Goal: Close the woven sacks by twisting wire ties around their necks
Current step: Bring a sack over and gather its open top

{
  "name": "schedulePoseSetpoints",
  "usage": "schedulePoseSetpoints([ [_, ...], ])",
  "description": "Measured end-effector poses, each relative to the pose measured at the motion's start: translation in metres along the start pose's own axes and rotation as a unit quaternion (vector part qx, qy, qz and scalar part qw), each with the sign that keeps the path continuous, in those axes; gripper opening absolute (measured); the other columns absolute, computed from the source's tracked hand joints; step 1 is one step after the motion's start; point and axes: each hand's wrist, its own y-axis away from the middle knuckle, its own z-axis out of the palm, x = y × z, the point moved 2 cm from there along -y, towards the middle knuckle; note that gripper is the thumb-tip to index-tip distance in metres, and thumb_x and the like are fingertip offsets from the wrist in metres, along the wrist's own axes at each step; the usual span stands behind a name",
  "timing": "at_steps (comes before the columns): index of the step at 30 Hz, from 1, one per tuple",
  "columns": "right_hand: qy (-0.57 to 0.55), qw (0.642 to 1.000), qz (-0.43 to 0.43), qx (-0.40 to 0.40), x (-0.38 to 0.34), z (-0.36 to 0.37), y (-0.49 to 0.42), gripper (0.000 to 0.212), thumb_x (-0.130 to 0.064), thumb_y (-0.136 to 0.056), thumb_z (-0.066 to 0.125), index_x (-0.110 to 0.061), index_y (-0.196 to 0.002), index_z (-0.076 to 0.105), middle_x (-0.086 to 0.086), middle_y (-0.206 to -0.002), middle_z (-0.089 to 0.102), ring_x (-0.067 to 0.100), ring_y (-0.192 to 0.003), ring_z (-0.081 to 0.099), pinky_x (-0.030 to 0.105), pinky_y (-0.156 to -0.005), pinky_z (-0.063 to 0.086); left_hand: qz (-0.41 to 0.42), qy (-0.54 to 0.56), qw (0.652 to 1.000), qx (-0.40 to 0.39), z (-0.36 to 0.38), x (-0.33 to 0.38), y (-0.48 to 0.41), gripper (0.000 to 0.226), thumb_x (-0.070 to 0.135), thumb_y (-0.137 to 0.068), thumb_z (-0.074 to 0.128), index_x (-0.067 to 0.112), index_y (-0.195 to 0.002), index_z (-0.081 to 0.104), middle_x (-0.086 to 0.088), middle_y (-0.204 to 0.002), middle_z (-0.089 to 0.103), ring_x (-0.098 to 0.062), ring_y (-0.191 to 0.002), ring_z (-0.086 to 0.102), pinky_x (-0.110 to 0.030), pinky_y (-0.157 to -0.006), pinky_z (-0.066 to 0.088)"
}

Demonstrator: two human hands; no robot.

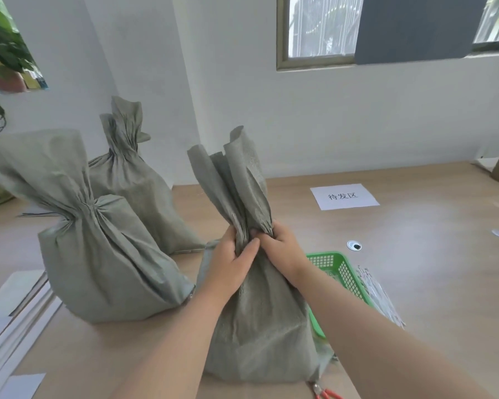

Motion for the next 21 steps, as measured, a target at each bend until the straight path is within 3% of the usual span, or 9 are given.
schedulePoseSetpoints([
  [3,-0.136,0.988,0.062,-0.025,-0.006,0.001,-0.005,0.023,-0.011,-0.096,0.054,-0.016,-0.114,0.067,0.01,-0.114,0.072,0.025,-0.11,0.067,0.042,-0.1,0.052,0.011,-0.021,0.999,-0.022,-0.004,-0.01,-0.012,0.047,0.032,-0.086,0.078,0.04,-0.123,0.05,0.015,-0.115,0.068,0.005,-0.105,0.064,-0.01,-0.081,0.049],
  [6,-0.178,0.979,0.083,-0.046,-0.006,0.006,-0.012,0.047,-0.024,-0.085,0.063,-0.018,-0.13,0.052,0.011,-0.127,0.064,0.025,-0.119,0.062,0.042,-0.103,0.05,0.026,-0.118,0.993,0.012,-0.006,-0.021,-0.021,0.068,0.057,-0.065,0.083,0.032,-0.12,0.051,0.014,-0.107,0.067,-0.006,-0.101,0.066,-0.028,-0.083,0.054],
  [8,-0.178,0.978,0.085,-0.068,-0.003,0.013,-0.015,0.065,-0.029,-0.076,0.071,-0.023,-0.137,0.047,0.008,-0.13,0.064,0.023,-0.121,0.061,0.042,-0.105,0.048,0.032,-0.154,0.986,0.058,-0.004,-0.025,-0.027,0.063,0.058,-0.063,0.078,0.029,-0.113,0.053,0.011,-0.099,0.066,-0.014,-0.096,0.066,-0.039,-0.084,0.054],
  [11,-0.109,0.985,0.089,-0.101,0.002,0.024,-0.015,0.073,-0.033,-0.07,0.084,-0.021,-0.135,0.053,0.006,-0.127,0.067,0.021,-0.121,0.062,0.044,-0.106,0.048,0.069,-0.198,0.974,0.082,0.003,-0.027,-0.029,0.029,0.043,-0.075,0.06,0.03,-0.101,0.055,0.011,-0.089,0.061,-0.018,-0.086,0.064,-0.04,-0.081,0.047],
  [13,-0.059,0.991,0.087,-0.082,0.001,0.029,-0.014,0.072,-0.035,-0.064,0.089,-0.022,-0.128,0.06,0.001,-0.121,0.07,0.016,-0.117,0.064,0.042,-0.104,0.05,0.07,-0.151,0.983,0.082,0.006,-0.026,-0.026,0.012,0.035,-0.081,0.053,0.034,-0.092,0.053,0.013,-0.083,0.06,-0.01,-0.082,0.064,-0.035,-0.075,0.049],
  [16,-0.095,0.991,0.091,0.006,0.0,0.03,-0.017,0.057,-0.025,-0.07,0.087,-0.022,-0.123,0.065,-0.005,-0.115,0.073,0.01,-0.111,0.066,0.037,-0.1,0.053,0.076,-0.105,0.99,0.056,0.01,-0.028,-0.024,0.032,0.017,-0.083,0.062,0.035,-0.107,0.051,0.019,-0.094,0.062,0.006,-0.089,0.062,-0.017,-0.071,0.048],
  [19,-0.127,0.987,0.086,0.047,-0.002,0.028,-0.025,0.047,-0.016,-0.073,0.084,-0.018,-0.117,0.069,-0.004,-0.109,0.076,0.011,-0.106,0.07,0.032,-0.092,0.056,0.041,-0.116,0.991,0.049,0.013,-0.031,-0.026,0.045,0.017,-0.082,0.073,0.02,-0.114,0.041,0.005,-0.103,0.059,-0.013,-0.092,0.061,-0.027,-0.07,0.045],
  [21,-0.118,0.989,0.078,0.05,-0.002,0.025,-0.029,0.037,-0.009,-0.075,0.083,-0.016,-0.11,0.071,-0.002,-0.102,0.077,0.013,-0.101,0.072,0.03,-0.087,0.057,-0.008,-0.084,0.995,0.053,0.012,-0.033,-0.029,0.059,0.021,-0.078,0.081,0.018,-0.112,0.033,0.01,-0.1,0.055,-0.007,-0.087,0.059,-0.029,-0.069,0.046],
])
